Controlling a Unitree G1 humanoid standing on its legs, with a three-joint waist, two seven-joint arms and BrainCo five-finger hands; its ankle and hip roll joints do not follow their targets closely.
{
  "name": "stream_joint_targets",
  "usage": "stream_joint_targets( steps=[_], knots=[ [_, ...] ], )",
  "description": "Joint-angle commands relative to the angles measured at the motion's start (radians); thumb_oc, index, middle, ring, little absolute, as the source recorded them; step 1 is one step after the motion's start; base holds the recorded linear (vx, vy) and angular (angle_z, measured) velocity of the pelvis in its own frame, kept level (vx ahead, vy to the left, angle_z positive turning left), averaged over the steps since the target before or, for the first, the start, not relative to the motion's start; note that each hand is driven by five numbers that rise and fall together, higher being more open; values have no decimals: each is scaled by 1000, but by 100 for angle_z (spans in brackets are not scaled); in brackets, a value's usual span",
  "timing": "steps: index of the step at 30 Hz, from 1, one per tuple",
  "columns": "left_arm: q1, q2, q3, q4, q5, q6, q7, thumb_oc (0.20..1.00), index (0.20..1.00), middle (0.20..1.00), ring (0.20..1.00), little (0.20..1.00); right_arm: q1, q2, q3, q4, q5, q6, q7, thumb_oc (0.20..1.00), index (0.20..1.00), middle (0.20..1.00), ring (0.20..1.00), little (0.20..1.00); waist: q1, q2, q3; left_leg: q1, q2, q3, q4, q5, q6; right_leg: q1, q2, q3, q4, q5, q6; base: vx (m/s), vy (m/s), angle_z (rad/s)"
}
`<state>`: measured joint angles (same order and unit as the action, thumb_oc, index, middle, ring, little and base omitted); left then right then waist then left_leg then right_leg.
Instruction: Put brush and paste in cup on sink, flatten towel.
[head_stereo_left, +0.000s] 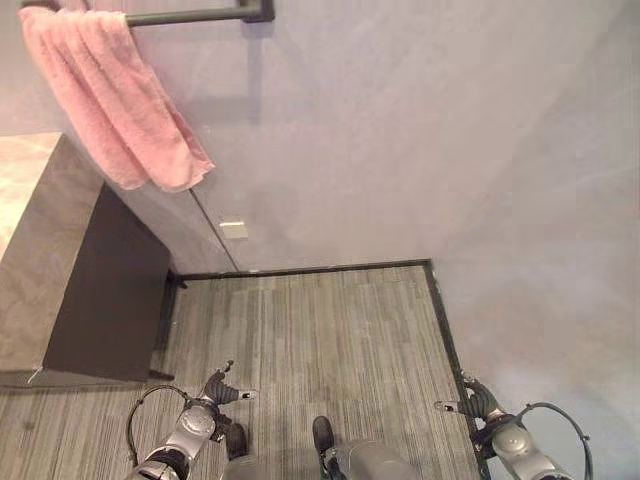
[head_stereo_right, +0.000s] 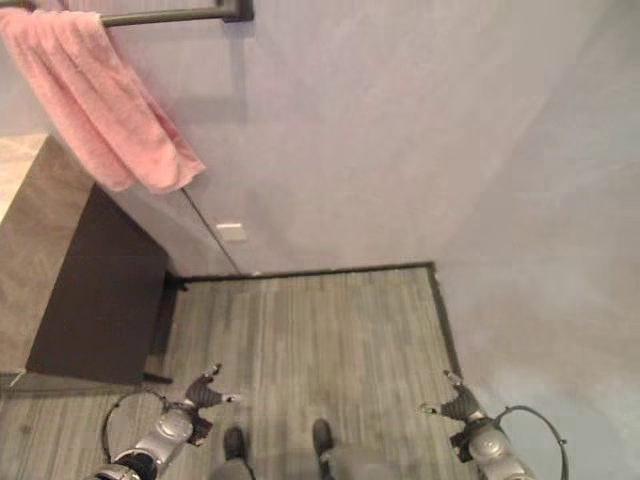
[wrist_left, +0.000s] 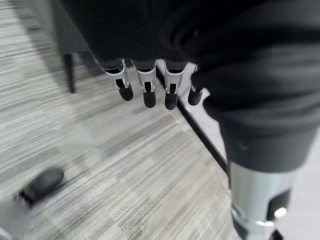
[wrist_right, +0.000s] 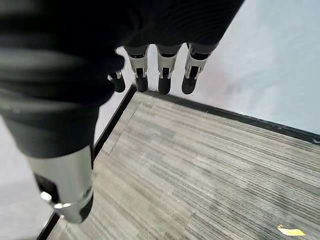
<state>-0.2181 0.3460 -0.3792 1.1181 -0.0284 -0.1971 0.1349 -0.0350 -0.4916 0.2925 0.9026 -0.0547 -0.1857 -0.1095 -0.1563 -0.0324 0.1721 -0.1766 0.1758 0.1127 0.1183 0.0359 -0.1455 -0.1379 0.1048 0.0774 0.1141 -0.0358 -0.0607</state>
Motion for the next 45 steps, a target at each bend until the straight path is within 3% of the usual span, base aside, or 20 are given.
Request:
stream_joint_targets(
  steps=[1, 2, 6, 10, 11, 12, 14, 17, 21, 23, 28, 33, 34, 35, 36, 40, 42, 43, 44, 45],
  knots=[
    [-7, 41, -11, -46, 18, -33, 10, 1000, 1000, 1000, 1000, 1000, 11, -20, -15, -39, -15, -8, -13, 1000, 1000, 1000, 1000, 1000, 21, -14, -7, -46, -52, 45, 131, -82, 73, 2, -239, 136, 36, -12, 214, 107, 495, -68],
    [-5, 58, -7, -74, 13, -40, 12, 1000, 1000, 1000, 1000, 1000, -3, -13, -17, -51, -9, -10, -12, 1000, 1000, 1000, 1000, 1000, 24, -12, -4, -59, -78, 68, 165, -117, 99, -14, -269, 166, 46, 5, 231, 39, 240, -58],
    [-7, 72, 2, -106, 0, -46, 21, 1000, 1000, 1000, 1000, 1000, -17, -3, -19, -77, 6, -15, -9, 1000, 1000, 1000, 1000, 1000, 31, -9, 1, -68, -114, 81, 199, -161, 128, -41, -301, 197, 73, 32, 244, 66, 286, -33],
    [9, 97, 1, -179, -6, -54, 20, 1000, 1000, 1000, 1000, 1000, -18, -7, -17, -146, 20, -24, -2, 1000, 1000, 1000, 1000, 1000, 27, 2, 24, -39, -143, 95, 217, -208, 162, -104, -305, 209, 200, 115, 226, 73, 277, -17],
    [16, 107, 3, -211, -10, -54, 18, 1000, 1000, 1000, 1000, 1000, -22, -12, -14, -175, 30, -31, 1, 1000, 1000, 1000, 1000, 1000, 24, 13, 52, -28, -147, 101, 225, -213, 170, -157, -280, 173, 287, 108, 213, 6, 248, -9],
    [17, 107, 3, -211, -10, -54, 18, 1000, 1000, 1000, 1000, 1000, -22, -12, -14, -176, 30, -31, 1, 1000, 1000, 1000, 1000, 1000, 24, 13, 52, -29, -147, 101, 226, -214, 170, -159, -279, 173, 290, 106, 212, 2, 255, -6],
    [15, 111, -3, -229, -12, -58, 13, 1000, 1000, 1000, 1000, 1000, -31, -9, -7, -185, 49, -42, 5, 1000, 1000, 1000, 1000, 1000, 19, 11, 73, -17, -157, 114, 242, -230, 180, -218, -224, 126, 357, 54, 205, 42, 184, -8],
    [-18, 98, -9, -209, -20, -63, 14, 1000, 1000, 1000, 1000, 1000, -47, -22, 10, -188, 65, -54, 3, 1000, 1000, 1000, 1000, 1000, 0, 8, 90, 0, -193, 105, 270, -261, 182, -311, -155, 144, 342, 28, 206, 96, 79, -6],
    [-45, 85, -12, -191, -23, -63, 21, 1000, 1000, 1000, 1000, 1000, -63, -37, 21, -189, 69, -56, -2, 1000, 1000, 1000, 1000, 1000, -11, -4, 95, 16, -214, 103, 313, -296, 171, -350, -164, 140, 265, 66, 214, 170, -23, 15],
    [-51, 77, -13, -193, -30, -57, 18, 1000, 1000, 1000, 1000, 1000, -65, -36, 20, -189, 71, -53, -5, 1000, 1000, 1000, 1000, 1000, -2, -8, 98, 11, -204, 93, 358, -292, 159, -320, -170, 125, 279, 47, 206, 157, -140, 15],
    [-72, 78, -19, -187, -46, -46, 14, 1000, 1000, 1000, 1000, 1000, -67, -66, 28, -211, 69, -54, -1, 1000, 1000, 1000, 1000, 1000, 17, -12, 91, -4, -149, 57, 426, -269, 124, -313, -112, 92, 368, -27, 155, 142, -196, 32],
    [-88, 79, -13, -192, -83, -43, 3, 1000, 1000, 1000, 1000, 1000, -25, -107, 15, -289, 47, -55, 1, 1000, 1000, 1000, 1000, 1000, 5, -15, 84, 9, -112, 23, 444, -239, 101, -299, -74, 82, 408, -87, 119, 165, -212, 17],
    [-81, 79, -10, -195, -86, -41, -3, 1000, 1000, 1000, 1000, 1000, -5, -118, 5, -310, 38, -55, 5, 1000, 1000, 1000, 1000, 1000, 2, -10, 85, 5, -101, 12, 497, -183, 81, -281, -63, 80, 413, -106, 104, 143, -154, 10],
    [-76, 78, -13, -197, -89, -39, -9, 1000, 1000, 1000, 1000, 1000, 13, -123, -8, -302, 34, -57, 2, 1000, 1000, 1000, 1000, 1000, 1, -7, 82, -23, -89, -8, 577, -76, 57, -260, -52, 81, 408, -111, 82, 205, -297, 16],
    [-97, 73, -39, -193, -83, -37, -11, 1000, 1000, 1000, 1000, 1000, 29, -129, -28, -284, 42, -53, -13, 1000, 1000, 1000, 1000, 1000, 9, -16, 113, -134, -88, -43, 754, -7, 39, -221, -57, 90, 412, -114, 53, 120, -220, 20],
    [-115, 63, -56, -192, -92, -37, 2, 1000, 1000, 1000, 1000, 1000, 25, -116, -30, -233, 50, -43, -28, 1000, 1000, 1000, 1000, 1000, 4, -7, 106, -195, -98, -29, 661, -60, 69, -183, -86, 90, 381, -115, 69, 156, -27, 17],
    [-125, 63, -72, -196, -98, -47, 7, 1000, 1000, 1000, 1000, 1000, 28, -108, -39, -209, 61, -46, -42, 1000, 1000, 1000, 1000, 1000, 2, 10, 103, -233, -23, 31, 447, -67, 78, -148, -106, 80, 346, -137, 91, 221, 182, 23],
    [-117, 70, -73, -183, -81, -39, 18, 1000, 1000, 1000, 1000, 1000, 46, -111, -50, -212, 70, -47, -37, 1000, 1000, 1000, 1000, 1000, 8, 39, 103, -208, -3, 23, 270, -29, 78, -148, -104, 78, 364, -155, 102, 233, 290, 22],
    [-107, 69, -78, -210, -87, -47, 11, 1000, 1000, 1000, 1000, 1000, 40, -111, -54, -220, 68, -46, -29, 1000, 1000, 1000, 1000, 1000, 1, 38, 108, -187, -42, -11, 365, -84, 83, -171, -122, 90, 387, -142, 107, 198, 312, 20],
    [-100, 82, -83, -236, -86, -44, 5, 1000, 1000, 1000, 1000, 1000, 32, -109, -60, -231, 64, -38, -33, 1000, 1000, 1000, 1000, 1000, -18, 47, 108, -173, -40, 0, 346, -121, 95, -188, -134, 95, 405, -136, 123, 162, 362, -18]
  ],
)
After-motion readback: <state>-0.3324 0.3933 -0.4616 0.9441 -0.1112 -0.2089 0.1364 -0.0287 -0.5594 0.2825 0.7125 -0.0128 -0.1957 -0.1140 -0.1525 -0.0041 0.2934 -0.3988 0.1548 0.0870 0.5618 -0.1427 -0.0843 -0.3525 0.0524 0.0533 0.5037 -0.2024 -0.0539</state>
